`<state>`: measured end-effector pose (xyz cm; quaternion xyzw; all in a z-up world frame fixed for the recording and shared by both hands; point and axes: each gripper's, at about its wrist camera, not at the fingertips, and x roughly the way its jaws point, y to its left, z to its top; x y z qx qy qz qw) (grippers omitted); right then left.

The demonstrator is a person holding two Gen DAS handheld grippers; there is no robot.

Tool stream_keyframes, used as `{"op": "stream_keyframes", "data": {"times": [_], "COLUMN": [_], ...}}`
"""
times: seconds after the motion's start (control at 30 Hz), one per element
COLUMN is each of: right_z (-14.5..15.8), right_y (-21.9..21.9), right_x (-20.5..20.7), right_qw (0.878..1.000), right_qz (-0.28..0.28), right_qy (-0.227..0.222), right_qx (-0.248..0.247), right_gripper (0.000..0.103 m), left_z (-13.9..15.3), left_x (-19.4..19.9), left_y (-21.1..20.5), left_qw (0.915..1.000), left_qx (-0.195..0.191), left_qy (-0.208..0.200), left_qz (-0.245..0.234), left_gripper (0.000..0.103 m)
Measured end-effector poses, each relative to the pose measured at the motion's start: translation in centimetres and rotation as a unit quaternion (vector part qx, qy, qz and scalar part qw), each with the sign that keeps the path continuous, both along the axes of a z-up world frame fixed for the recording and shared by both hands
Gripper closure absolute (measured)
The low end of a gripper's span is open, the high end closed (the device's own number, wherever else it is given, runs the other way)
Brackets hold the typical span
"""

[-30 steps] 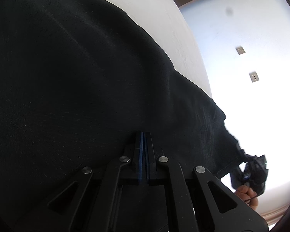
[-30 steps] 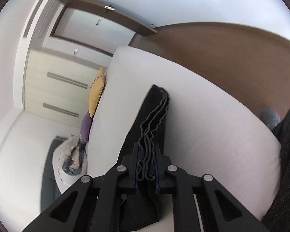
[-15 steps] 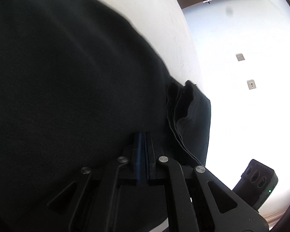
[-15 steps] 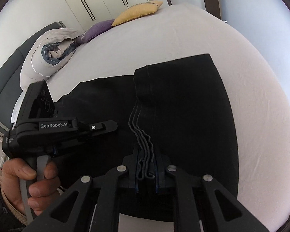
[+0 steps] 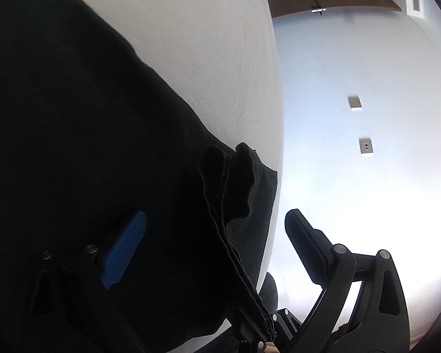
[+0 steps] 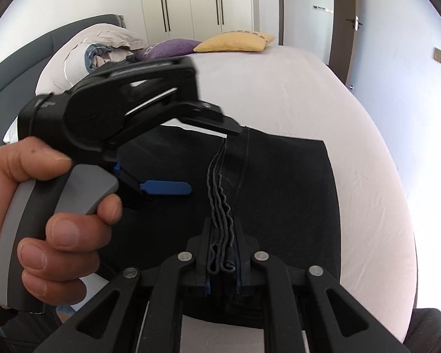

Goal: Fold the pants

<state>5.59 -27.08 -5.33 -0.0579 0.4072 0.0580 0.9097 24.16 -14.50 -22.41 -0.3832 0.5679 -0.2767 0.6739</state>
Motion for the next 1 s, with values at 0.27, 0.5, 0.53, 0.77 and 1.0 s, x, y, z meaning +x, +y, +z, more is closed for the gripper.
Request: {"op": "stream_keyframes", "data": {"times": [0.27, 0.5, 0.53, 0.77, 1.0], "right_z": [0.8, 1.9, 1.9, 2.2, 1.7], "right_y": [0.5, 1.7, 1.8, 3.2, 6.7], "right_x": [-0.4, -1.0, -1.1, -1.1, -0.5], "right_qw": [1.000, 0.999, 0.999, 0.998, 0.995], "right_qz": [0.010, 0.028, 0.029, 0.048, 0.097], "right_qy": [-0.007, -0.026, -0.026, -0.024, -0.019], "right_qx": [-0.007, -0.033, -0.033, -0.031, -0.026], "right_gripper": [0.090, 0.090, 0.090, 0.090, 0.090], "left_z": [2.4, 3.9, 4.2, 6.0, 8.0], "left_x": [-0.1, -0.3, -0.3, -0.2, 0.3], "left_y": [-1.1, -1.8, -1.7, 1.0, 6.1], "left_qw": [0.9985, 0.9948, 0.9945, 0.9915, 0.9842], "left_qx": [0.030, 0.051, 0.051, 0.061, 0.111], "left_qy": [-0.033, -0.051, -0.055, -0.080, -0.106], "left_qz": [-0.031, -0.071, -0.072, -0.082, -0.088], "left_gripper": [0.031, 0.081, 0.087, 0.097, 0.097]}}
